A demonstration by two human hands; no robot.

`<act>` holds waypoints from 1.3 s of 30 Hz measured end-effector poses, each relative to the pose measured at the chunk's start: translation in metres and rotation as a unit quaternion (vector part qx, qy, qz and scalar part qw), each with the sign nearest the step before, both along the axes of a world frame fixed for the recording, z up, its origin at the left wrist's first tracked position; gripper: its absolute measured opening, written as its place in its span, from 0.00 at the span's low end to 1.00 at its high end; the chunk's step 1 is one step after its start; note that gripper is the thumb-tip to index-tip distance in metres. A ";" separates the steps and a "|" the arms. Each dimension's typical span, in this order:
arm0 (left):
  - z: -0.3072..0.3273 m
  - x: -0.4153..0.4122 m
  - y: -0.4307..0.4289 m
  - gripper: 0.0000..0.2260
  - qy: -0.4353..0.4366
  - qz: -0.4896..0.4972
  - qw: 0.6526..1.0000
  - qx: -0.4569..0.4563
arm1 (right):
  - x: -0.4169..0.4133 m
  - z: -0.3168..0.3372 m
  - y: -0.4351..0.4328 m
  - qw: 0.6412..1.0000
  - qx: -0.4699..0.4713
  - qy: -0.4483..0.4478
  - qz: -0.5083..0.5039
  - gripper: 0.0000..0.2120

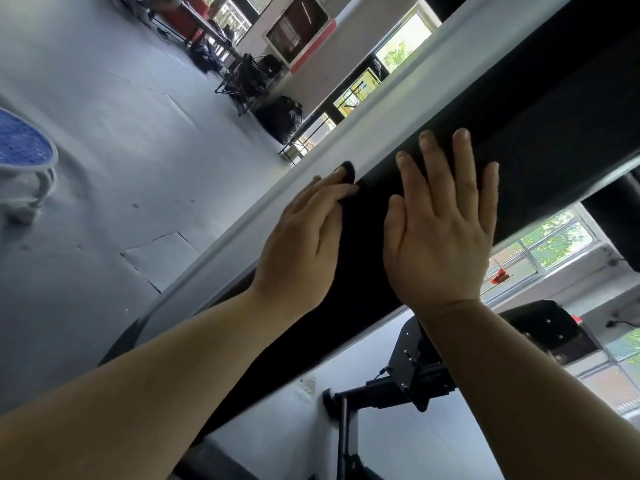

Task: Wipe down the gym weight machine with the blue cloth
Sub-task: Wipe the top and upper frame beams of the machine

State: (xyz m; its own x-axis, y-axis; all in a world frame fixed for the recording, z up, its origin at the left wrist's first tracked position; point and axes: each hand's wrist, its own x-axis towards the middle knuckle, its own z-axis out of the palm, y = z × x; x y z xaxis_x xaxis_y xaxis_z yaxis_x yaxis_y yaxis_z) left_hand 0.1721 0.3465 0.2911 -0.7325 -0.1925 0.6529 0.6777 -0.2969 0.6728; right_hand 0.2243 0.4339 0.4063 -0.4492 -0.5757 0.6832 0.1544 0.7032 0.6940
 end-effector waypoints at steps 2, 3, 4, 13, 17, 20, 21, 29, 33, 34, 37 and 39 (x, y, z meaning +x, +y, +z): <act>-0.040 0.003 0.002 0.16 -0.043 0.016 0.999 0.007 | 0.000 -0.009 -0.002 1.000 0.001 -0.014 -0.004 0.19; -0.063 0.007 0.001 0.15 -0.077 0.025 0.997 0.010 | 0.001 -0.014 -0.003 1.000 0.003 -0.023 -0.006 0.19; -0.082 0.010 0.000 0.14 -0.124 0.024 0.992 0.015 | 0.001 -0.018 -0.003 1.000 0.005 -0.028 -0.006 0.19; -0.032 0.008 -0.004 0.21 -0.065 -0.007 0.998 -0.026 | -0.001 -0.025 -0.008 0.999 0.011 -0.050 -0.009 0.20; -0.106 0.014 -0.005 0.20 -0.097 -0.011 0.993 -0.063 | -0.005 -0.040 -0.011 0.997 0.028 -0.068 -0.001 0.18; -0.149 0.018 -0.012 0.19 -0.266 -0.041 0.963 -0.028 | -0.006 -0.048 -0.012 0.996 0.036 -0.076 -0.004 0.17; -0.147 0.014 -0.013 0.18 -0.318 -0.051 0.946 -0.016 | -0.006 -0.049 -0.013 0.997 0.036 -0.074 -0.008 0.17; -0.089 0.022 -0.009 0.21 -0.143 -0.044 0.989 -0.018 | -0.003 -0.051 -0.016 0.990 0.053 -0.128 -0.025 0.17; -0.083 0.022 -0.007 0.19 -0.250 -0.052 0.967 0.000 | 0.006 -0.018 -0.012 0.989 0.043 -0.138 -0.013 0.18; -0.064 0.020 -0.007 0.19 -0.249 -0.050 0.967 -0.002 | 0.009 -0.002 -0.010 0.992 0.031 -0.119 -0.015 0.17; 0.008 0.011 -0.009 0.18 -0.188 -0.058 0.980 -0.001 | 0.014 0.043 -0.009 0.997 0.014 -0.072 -0.035 0.18; 0.046 0.006 -0.008 0.19 -0.130 -0.077 0.989 0.007 | 0.015 0.053 -0.009 0.996 0.003 -0.080 -0.041 0.19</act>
State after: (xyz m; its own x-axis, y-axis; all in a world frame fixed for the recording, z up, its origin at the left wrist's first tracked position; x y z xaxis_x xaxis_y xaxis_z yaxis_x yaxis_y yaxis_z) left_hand 0.1785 0.3383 0.3372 -0.8964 -0.0738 0.4371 0.4288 -0.3942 0.8128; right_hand 0.2390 0.4245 0.4590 -0.5979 -0.5364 0.5957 0.0974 0.6890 0.7182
